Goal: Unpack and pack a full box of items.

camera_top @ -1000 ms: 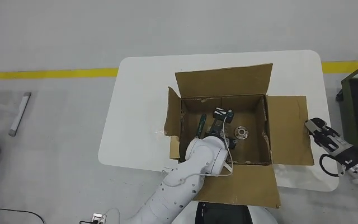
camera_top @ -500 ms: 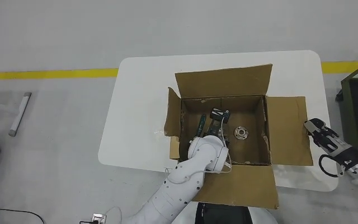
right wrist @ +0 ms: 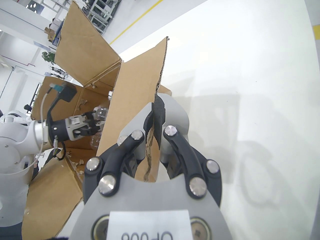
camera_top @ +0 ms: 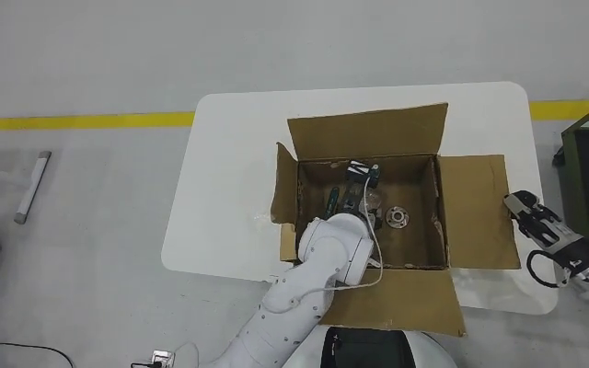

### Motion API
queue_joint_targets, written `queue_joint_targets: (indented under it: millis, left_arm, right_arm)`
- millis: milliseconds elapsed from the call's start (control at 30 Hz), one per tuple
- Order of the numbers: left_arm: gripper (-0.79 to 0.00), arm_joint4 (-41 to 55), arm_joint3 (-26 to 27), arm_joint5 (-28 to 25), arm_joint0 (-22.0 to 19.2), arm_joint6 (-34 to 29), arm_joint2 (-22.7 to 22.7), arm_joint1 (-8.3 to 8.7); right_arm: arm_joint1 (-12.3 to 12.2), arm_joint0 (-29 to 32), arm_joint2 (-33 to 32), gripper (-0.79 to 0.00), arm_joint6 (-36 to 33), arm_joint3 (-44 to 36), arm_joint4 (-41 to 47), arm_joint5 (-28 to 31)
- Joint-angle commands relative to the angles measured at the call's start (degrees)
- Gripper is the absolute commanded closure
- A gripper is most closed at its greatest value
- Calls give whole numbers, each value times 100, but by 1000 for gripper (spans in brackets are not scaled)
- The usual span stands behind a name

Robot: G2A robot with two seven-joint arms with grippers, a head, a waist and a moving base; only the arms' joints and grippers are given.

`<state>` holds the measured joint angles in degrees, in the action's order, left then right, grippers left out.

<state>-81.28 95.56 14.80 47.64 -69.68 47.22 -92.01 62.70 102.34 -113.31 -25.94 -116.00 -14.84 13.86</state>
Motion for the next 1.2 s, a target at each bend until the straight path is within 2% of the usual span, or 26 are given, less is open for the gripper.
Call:
queue_joint_targets:
  millis: [0, 200, 367, 533, 633, 900, 933, 1000, 1033, 1067, 1167]
  left_arm:
    - [0, -82, 367, -69, 22, -87, 93, 12]
    - [0, -614, 1198, -295, -16, -326, 488, 63]
    - [0, -583, 1827, -283, -141, -320, 820, 46]
    - [0, -820, 2228, -697, -406, -441, 894, 36]
    - [0, -972, 2440, -773, -501, -604, 1023, 30]
    - [0, -1630, 2761, -1031, -569, -887, 1594, 61]
    - [0, -1811, 2769, -1098, -559, -931, 1692, 74]
    - [0, -2025, 2835, -1204, -504, -1027, 1856, 91]
    - [0, -2149, 2856, -1245, -466, -1092, 1956, 101]
    - [0, -2295, 2869, -1332, -422, -1136, 2049, 115]
    - [0, -2574, 2842, -1466, -212, -1258, 2317, 145]
  right_arm:
    - [0, -13, -19, 0, 6, -8, 9, -23]
    - [-11, -149, -199, 0, 36, 146, 13, -98]
    - [-22, -221, -294, 0, -13, 239, 33, -110]
    - [-22, -242, -303, 0, -15, 253, 38, -136]
    - [-20, -232, -287, 0, -21, 219, 23, -151]
    - [-13, -199, -228, 0, -23, 169, -38, -138]
    - [-13, -198, -224, -139, -25, 168, -56, -126]
    - [-12, -200, -213, -354, -24, 171, -55, -128]
    - [-13, -204, -213, -643, -32, 168, -66, -111]
    - [-14, -206, -217, -785, -35, 174, -87, -100]
    - [-15, -214, -207, -785, -48, 196, -96, -91]
